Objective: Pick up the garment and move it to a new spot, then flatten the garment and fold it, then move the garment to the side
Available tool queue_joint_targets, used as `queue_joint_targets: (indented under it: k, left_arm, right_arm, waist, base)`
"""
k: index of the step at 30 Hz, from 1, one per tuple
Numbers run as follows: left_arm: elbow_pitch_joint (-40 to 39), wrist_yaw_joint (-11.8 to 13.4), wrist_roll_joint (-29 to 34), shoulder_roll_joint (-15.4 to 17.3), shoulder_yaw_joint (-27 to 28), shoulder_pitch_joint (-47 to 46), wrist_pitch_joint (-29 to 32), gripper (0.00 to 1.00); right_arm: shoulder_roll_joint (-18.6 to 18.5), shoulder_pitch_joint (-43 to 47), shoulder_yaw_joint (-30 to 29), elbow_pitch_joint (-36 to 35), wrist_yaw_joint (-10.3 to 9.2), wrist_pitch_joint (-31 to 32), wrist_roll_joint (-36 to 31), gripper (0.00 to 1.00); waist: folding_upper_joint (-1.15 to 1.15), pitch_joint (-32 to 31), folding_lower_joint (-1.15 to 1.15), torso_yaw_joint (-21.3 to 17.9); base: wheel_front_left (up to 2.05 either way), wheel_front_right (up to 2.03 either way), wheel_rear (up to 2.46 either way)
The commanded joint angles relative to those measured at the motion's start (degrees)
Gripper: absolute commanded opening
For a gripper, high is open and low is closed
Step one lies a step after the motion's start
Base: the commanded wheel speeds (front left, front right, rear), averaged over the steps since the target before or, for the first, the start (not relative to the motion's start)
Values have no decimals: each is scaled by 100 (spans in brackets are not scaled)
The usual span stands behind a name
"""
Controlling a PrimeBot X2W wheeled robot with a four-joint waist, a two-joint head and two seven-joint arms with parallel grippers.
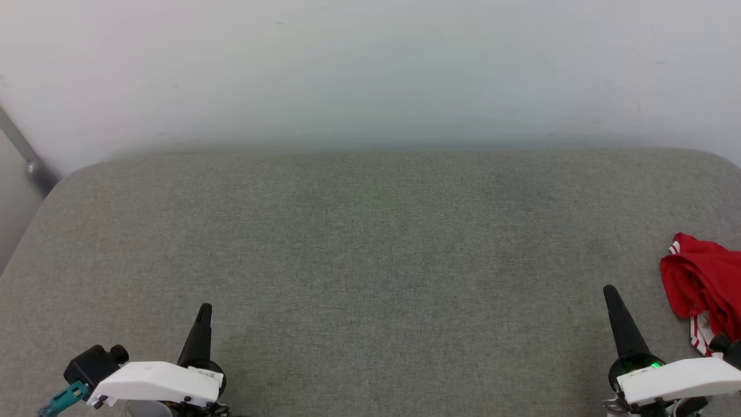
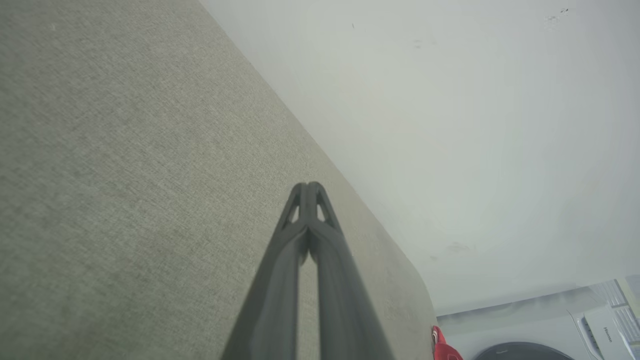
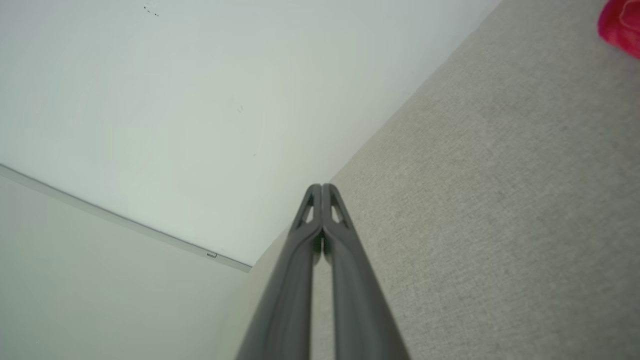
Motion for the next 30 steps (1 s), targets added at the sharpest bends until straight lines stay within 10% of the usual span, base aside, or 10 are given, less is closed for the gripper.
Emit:
queue_joint_targets:
  k: [1, 30]
  left_arm:
    - [-34, -35, -100, 11, 65, -147, 27, 0]
    - [117, -304, -1474, -281, 474, -350, 461, 0]
  right_arm:
    - [-46, -168, -15, -27, 0, 16, 135, 0]
    - [-31, -460, -127, 330, -1, 231, 1802, 0]
  waist:
    - [0, 1, 0, 0]
    - [0, 61, 0, -24]
  base:
    - [0, 0, 0]
    - [0, 0, 0]
